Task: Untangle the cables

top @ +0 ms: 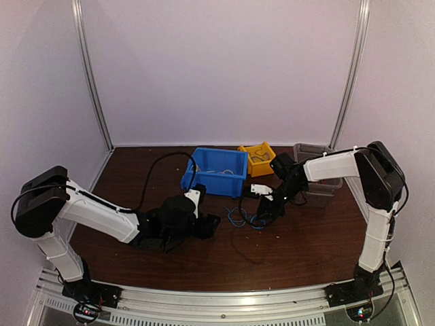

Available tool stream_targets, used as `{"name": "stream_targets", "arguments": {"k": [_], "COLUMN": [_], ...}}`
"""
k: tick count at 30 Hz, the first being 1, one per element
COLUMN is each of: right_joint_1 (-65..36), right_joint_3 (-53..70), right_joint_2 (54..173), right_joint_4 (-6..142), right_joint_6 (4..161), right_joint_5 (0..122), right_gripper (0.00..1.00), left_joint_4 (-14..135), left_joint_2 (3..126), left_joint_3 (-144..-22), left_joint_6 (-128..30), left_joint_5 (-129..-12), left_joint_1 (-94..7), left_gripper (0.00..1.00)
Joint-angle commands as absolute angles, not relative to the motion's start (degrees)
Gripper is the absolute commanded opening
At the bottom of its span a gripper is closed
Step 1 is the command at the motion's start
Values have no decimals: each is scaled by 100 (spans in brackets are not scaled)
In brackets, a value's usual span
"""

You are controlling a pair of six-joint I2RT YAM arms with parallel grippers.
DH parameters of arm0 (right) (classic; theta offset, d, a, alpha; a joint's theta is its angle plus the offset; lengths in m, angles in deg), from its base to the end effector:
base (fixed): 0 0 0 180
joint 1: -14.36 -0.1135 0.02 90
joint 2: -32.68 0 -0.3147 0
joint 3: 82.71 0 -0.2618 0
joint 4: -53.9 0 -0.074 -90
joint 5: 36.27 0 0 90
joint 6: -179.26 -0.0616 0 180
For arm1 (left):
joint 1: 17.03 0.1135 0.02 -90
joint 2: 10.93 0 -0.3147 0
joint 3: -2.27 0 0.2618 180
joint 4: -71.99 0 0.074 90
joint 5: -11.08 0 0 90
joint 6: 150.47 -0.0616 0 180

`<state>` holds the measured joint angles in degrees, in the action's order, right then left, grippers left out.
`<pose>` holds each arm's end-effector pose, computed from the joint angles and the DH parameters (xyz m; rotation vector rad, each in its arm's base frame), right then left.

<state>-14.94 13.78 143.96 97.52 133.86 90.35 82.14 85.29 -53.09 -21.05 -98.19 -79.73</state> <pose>0.3354 0.2304 0.1678 -1.6937 2.0147 0.8046 0.1858 -0.3157 0.1876 0.2301 2.1457 -0.7217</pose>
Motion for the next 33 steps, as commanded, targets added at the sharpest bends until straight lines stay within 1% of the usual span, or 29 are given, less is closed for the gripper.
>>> {"name": "stream_targets", "arguments": {"k": [1, 4, 6, 9, 13, 20, 27, 33], "right_joint_1": [-1567, -1605, -1620, -1622, -1632, -1781, -1816, -1816], "right_joint_3": [1228, 1185, 1167, 1133, 1101, 983, 36, -815], "right_joint_2": [14487, 14554, 14568, 14515, 14118, 12865, 12051, 11992], "right_joint_4": [9702, 9747, 9748, 9775, 10038, 10539, 10927, 11169], "right_joint_6": [13377, 13407, 13408, 13393, 13395, 13433, 13181, 12926], "right_joint_5": [9131, 9152, 9196, 9269, 9436, 9396, 9406, 9480], "right_gripper": [24, 20, 13, 0, 0, 0, 0, 0], "left_joint_4": [8287, 8273, 8256, 8256, 8256, 8356, 9063, 9756], "left_joint_2": [8689, 8781, 8838, 8909, 9006, 9283, 9367, 9231], "left_joint_3": [-5321, -5395, -5457, -5508, -5559, -5756, -5684, -5629], "left_joint_6": [-1874, -1817, -1805, -1800, -1758, -1867, -2421, -2920], "left_joint_5": [-9690, -9650, -9650, -9652, -9634, -9461, -9079, -8541], "left_joint_1": [-7807, -7745, -7733, -7719, -7653, -7559, -7556, -7583], "left_gripper": [66, 66, 66, 66, 66, 65, 63, 63]}}
